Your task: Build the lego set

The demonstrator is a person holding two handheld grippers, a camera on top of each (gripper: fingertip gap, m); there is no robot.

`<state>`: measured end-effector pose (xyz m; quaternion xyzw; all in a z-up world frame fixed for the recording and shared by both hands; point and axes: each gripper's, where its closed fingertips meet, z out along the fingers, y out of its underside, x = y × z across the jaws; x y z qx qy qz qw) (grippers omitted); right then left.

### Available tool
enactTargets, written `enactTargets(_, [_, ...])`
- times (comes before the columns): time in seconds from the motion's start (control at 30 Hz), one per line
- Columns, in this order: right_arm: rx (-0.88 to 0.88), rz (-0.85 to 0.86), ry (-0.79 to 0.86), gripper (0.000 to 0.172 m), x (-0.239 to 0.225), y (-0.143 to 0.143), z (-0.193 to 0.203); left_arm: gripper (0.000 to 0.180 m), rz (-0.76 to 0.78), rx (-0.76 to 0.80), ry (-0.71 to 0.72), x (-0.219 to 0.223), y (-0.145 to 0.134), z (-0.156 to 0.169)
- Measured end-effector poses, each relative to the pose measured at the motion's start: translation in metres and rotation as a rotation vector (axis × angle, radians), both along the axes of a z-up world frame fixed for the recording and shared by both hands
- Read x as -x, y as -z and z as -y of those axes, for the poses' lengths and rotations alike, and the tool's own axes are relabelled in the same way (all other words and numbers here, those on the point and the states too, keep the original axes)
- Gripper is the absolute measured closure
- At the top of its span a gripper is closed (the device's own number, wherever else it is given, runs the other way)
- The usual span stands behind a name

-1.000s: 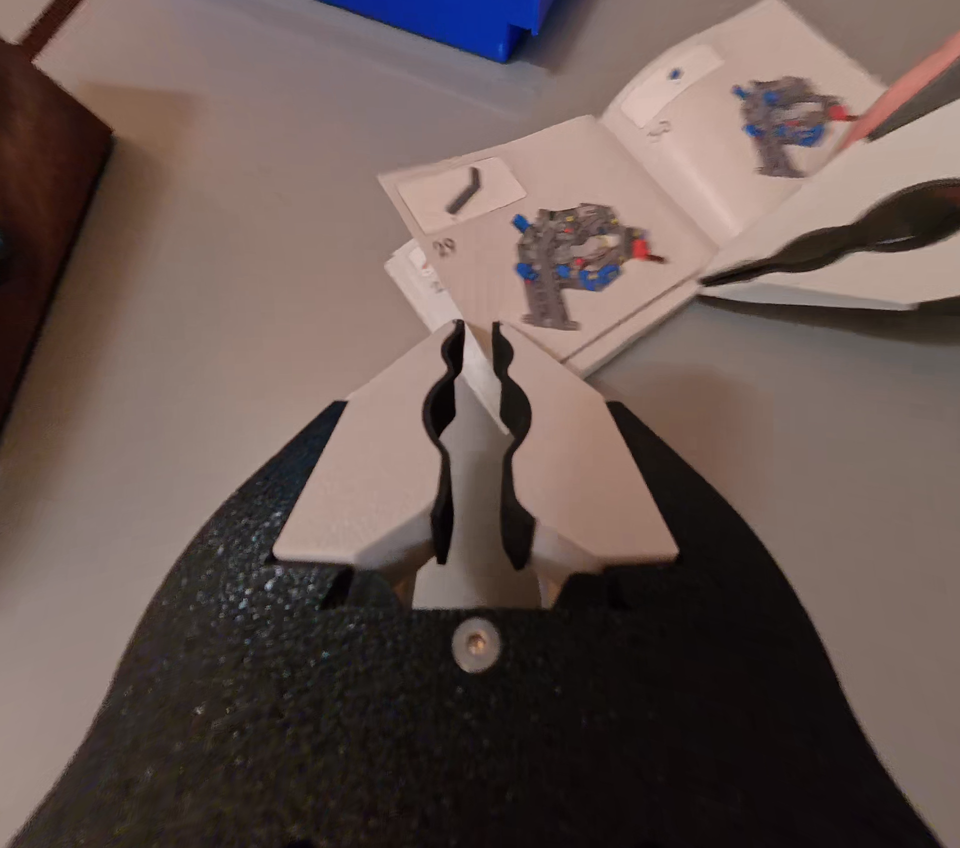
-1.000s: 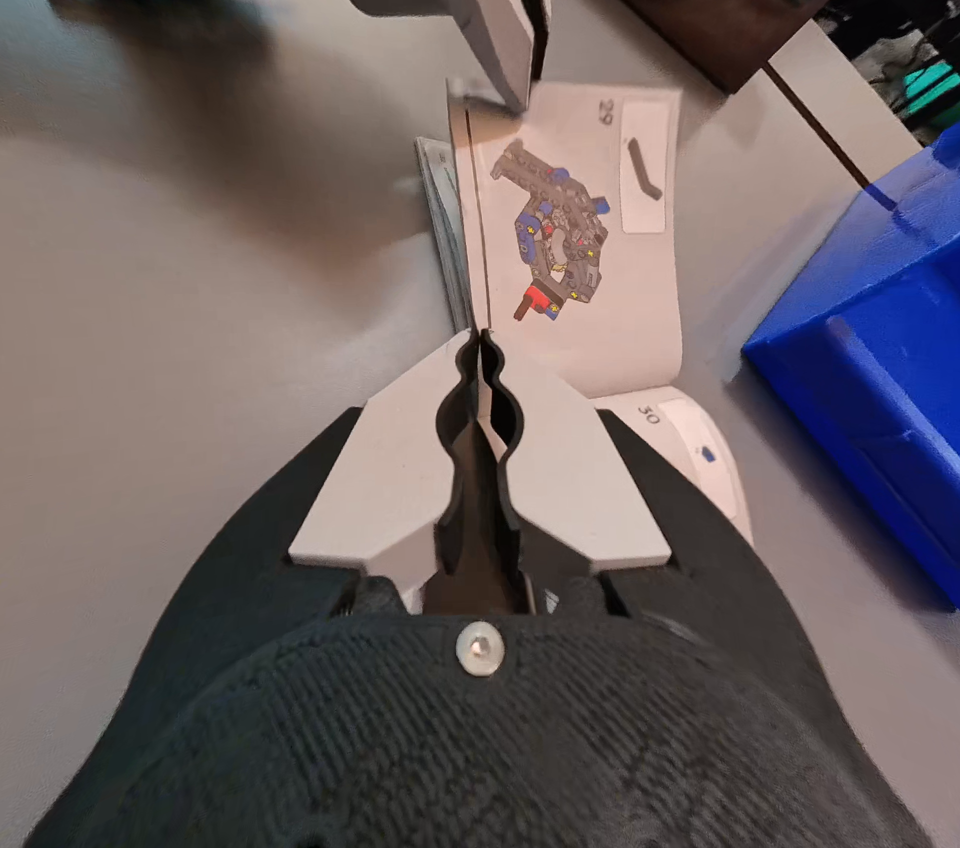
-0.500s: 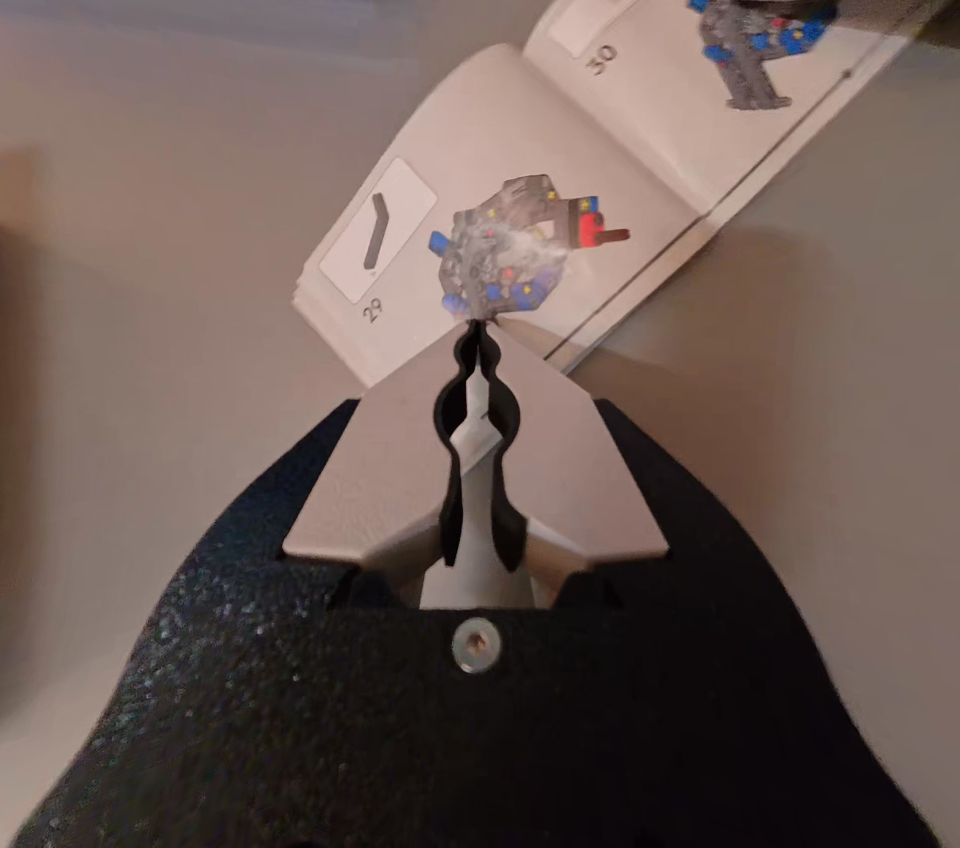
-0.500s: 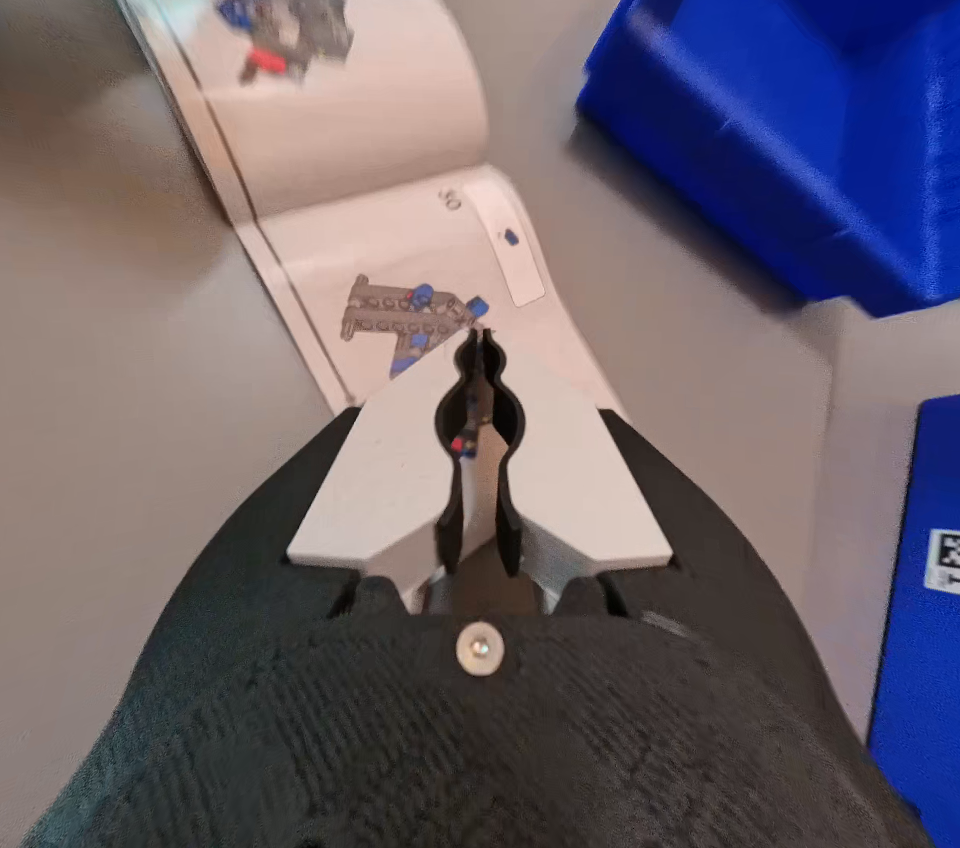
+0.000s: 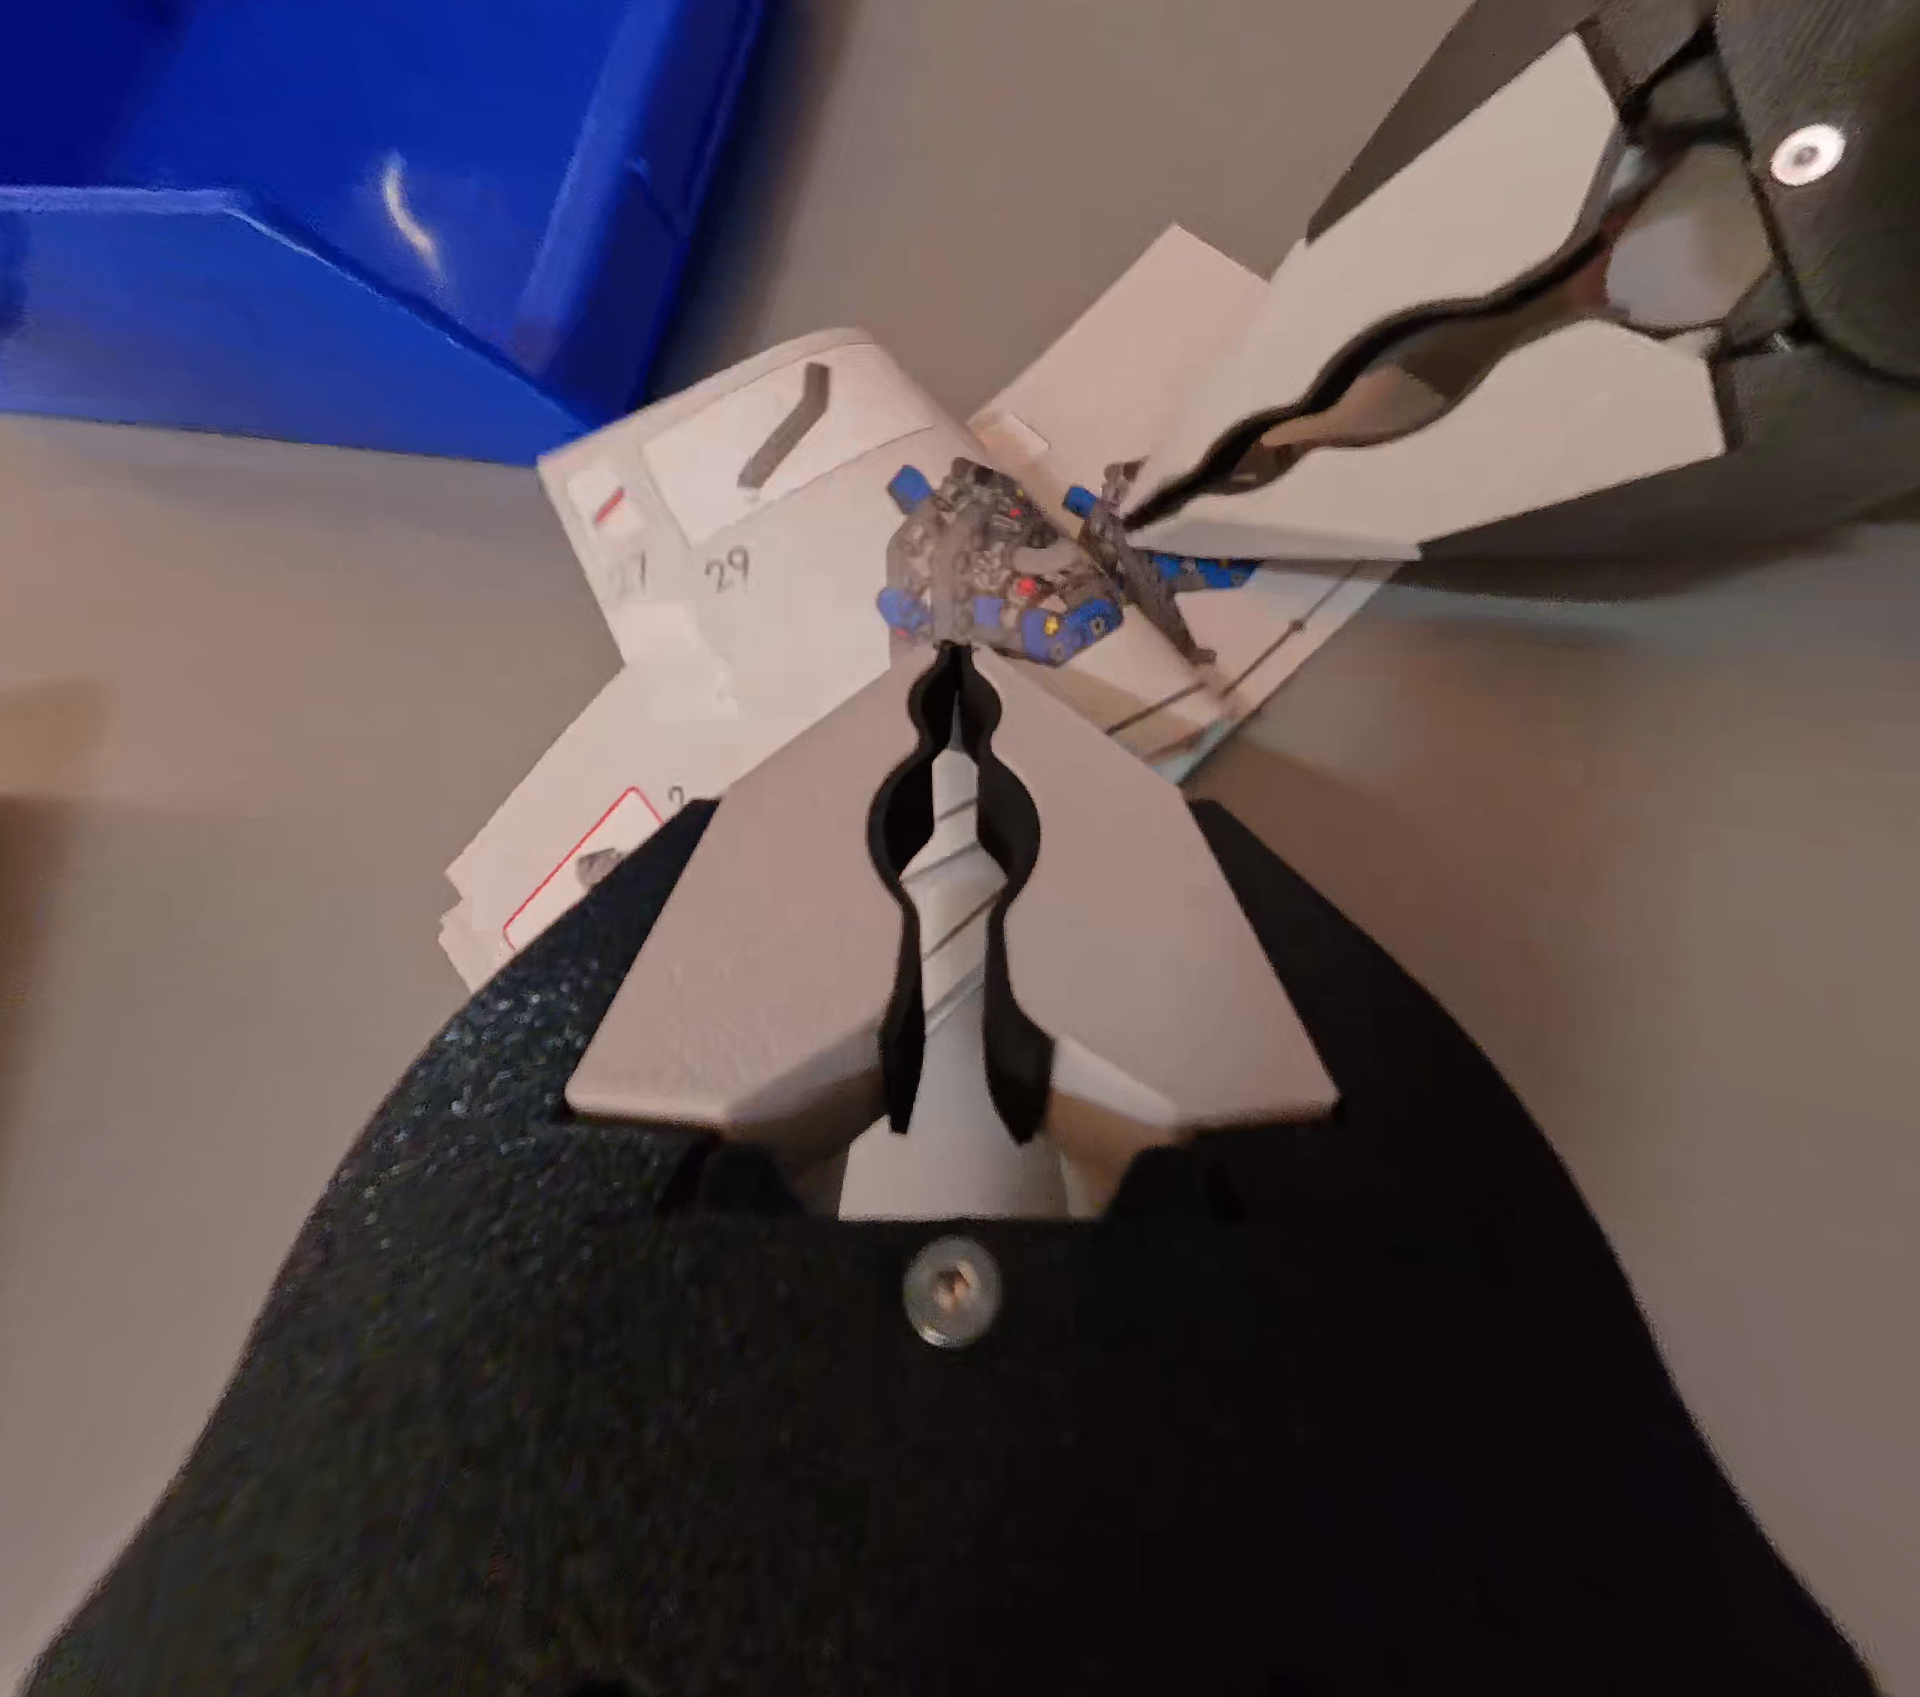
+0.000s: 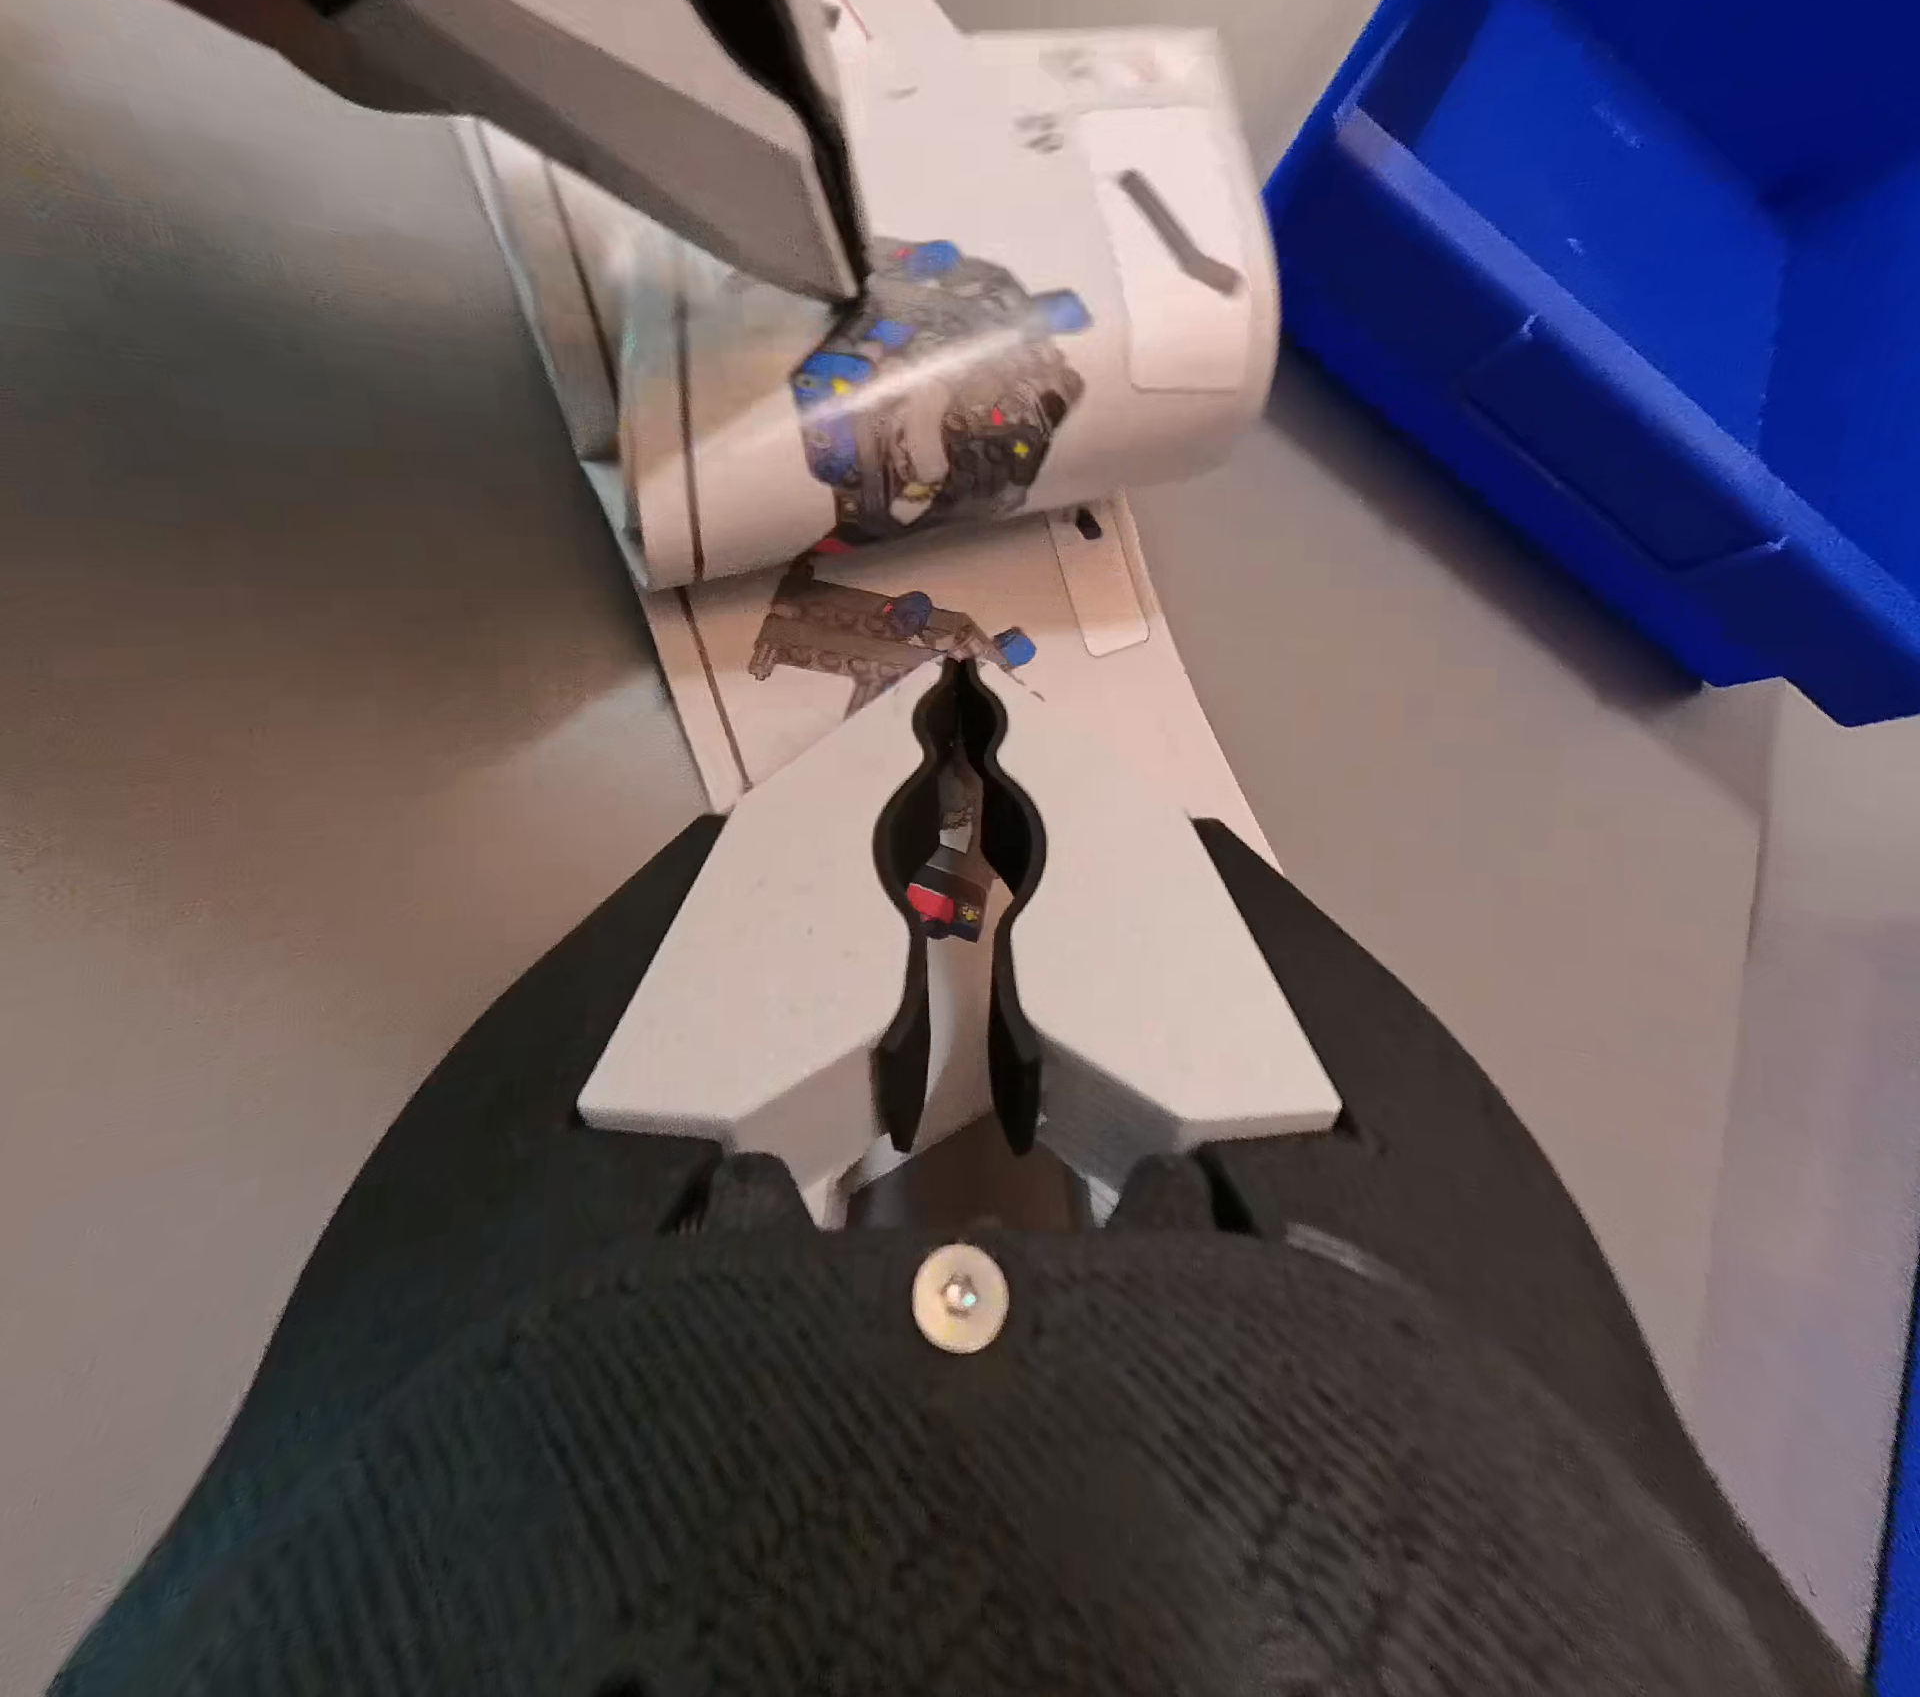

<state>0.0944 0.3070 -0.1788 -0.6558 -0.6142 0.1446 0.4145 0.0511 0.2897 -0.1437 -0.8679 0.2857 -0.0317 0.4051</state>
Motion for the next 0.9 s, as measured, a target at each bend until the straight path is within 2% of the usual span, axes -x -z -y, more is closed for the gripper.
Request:
enactTargets(0.13, [0.021, -0.013, -0.057, 0.163, -0.003, -0.003, 0.010, 0.180, 0.027, -0.033, 0.016, -0.005, -0.003, -0.001])
enactTargets(0.27, [-0.045, 0.021, -0.027, 0.168, 0.000, 0.000, 0.001, 0.180, 0.156, -0.047, 0.188, -0.041, -0.010, 0.008])
enactTargets(0.3, [-0.049, 0.018, -0.024, 0.170, 0.001, -0.001, 0.000, 0.180, 0.170, -0.062, 0.194, -0.044, -0.013, 0.008])
enactTargets(0.47, [-0.039, 0.004, -0.023, 0.172, 0.000, -0.001, 0.000, 0.176, 0.166, -0.165, 0.089, -0.024, -0.030, -0.005])
enactTargets(0.6, [-0.039, 0.018, -0.016, 0.172, 0.000, 0.000, -0.001, 0.174, 0.254, -0.264, 0.029, -0.013, -0.056, -0.008])
enactTargets(0.67, [-0.042, 0.028, -0.015, 0.172, 0.000, 0.001, -0.001, 0.175, 0.245, -0.286, -0.037, 0.002, -0.061, -0.010])
enactTargets(0.8, [-0.050, 0.054, -0.011, 0.172, 0.000, 0.002, -0.001, 0.175, 0.214, -0.268, -0.204, 0.038, -0.054, -0.018])
enactTargets(0.83, [-0.054, 0.058, -0.012, 0.172, 0.000, 0.002, -0.001, 0.176, 0.204, -0.229, -0.208, 0.039, -0.047, -0.018])
enactTargets(0.9, [-0.067, 0.063, -0.016, 0.172, 0.001, 0.002, -0.001, 0.180, 0.180, -0.044, -0.133, 0.026, -0.015, -0.010])
